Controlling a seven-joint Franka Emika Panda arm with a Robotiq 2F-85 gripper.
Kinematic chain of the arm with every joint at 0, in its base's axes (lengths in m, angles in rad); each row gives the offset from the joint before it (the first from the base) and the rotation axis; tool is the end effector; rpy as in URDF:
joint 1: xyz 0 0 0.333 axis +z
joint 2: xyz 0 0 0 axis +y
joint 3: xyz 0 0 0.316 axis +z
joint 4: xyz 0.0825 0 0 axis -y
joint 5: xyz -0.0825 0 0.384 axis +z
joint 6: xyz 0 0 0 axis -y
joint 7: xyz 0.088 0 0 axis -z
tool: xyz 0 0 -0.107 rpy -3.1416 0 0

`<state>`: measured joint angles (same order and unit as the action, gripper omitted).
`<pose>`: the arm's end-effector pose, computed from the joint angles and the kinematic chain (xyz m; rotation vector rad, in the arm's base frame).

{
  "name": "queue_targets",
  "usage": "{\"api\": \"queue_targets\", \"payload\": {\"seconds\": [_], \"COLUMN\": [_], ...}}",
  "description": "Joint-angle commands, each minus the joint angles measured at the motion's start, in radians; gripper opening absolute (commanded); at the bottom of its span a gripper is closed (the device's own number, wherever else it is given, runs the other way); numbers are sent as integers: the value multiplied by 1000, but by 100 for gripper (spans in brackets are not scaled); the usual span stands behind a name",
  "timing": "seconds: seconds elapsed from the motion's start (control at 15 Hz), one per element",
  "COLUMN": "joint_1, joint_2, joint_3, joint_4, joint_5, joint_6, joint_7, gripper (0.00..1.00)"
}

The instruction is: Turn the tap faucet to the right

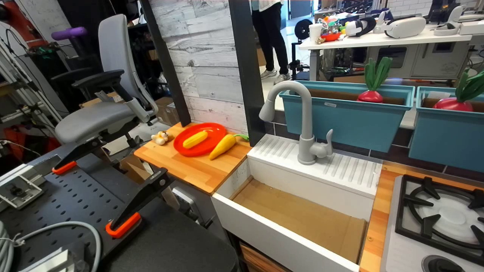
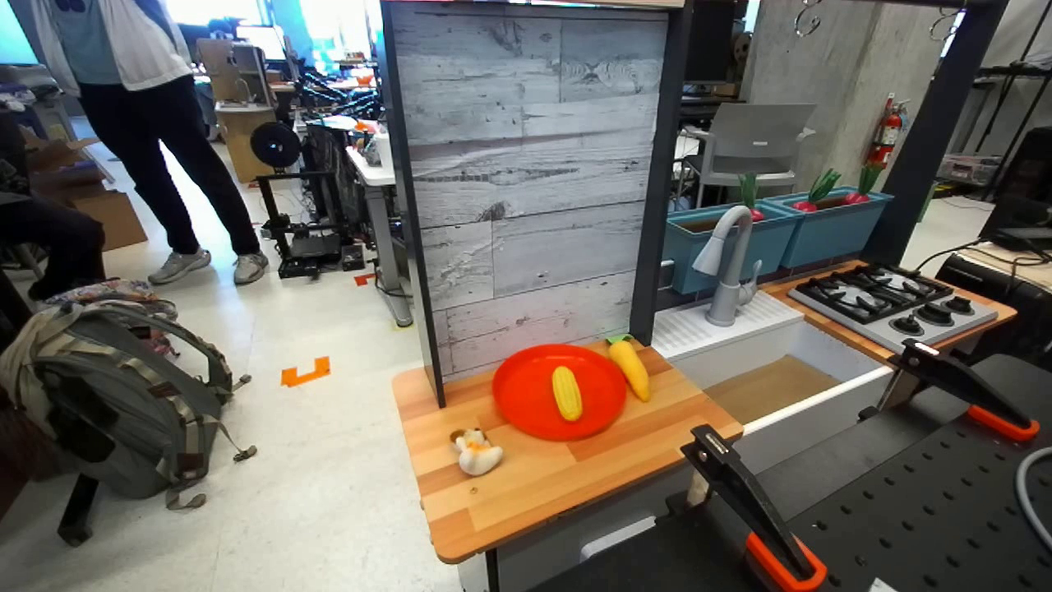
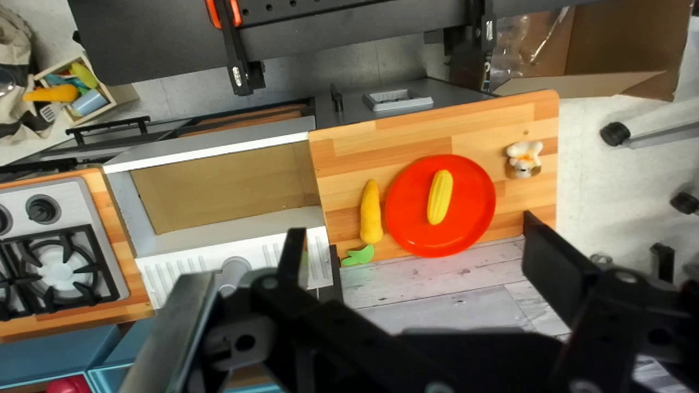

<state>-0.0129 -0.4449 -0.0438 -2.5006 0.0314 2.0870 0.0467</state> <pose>0.4074 -0.0219 0.4434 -3.0899 0.1771 -0.0479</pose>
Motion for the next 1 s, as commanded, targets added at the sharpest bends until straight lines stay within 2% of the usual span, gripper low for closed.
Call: {"api": "queue_targets", "payload": {"seconds": [0.0, 0.2, 0.53, 0.93], "joint_1": [-32, -47, -70, -125], "joint_2": [195, 349, 574, 763], "joint_3": [-24, -42, -61, -72], "joint_4": [95, 173, 332, 451], "joint_5": [46, 107, 262, 325], "joint_6": [124, 236, 270, 378], "joint_7": [40, 79, 100, 157], "gripper": [100, 100, 100, 100]}}
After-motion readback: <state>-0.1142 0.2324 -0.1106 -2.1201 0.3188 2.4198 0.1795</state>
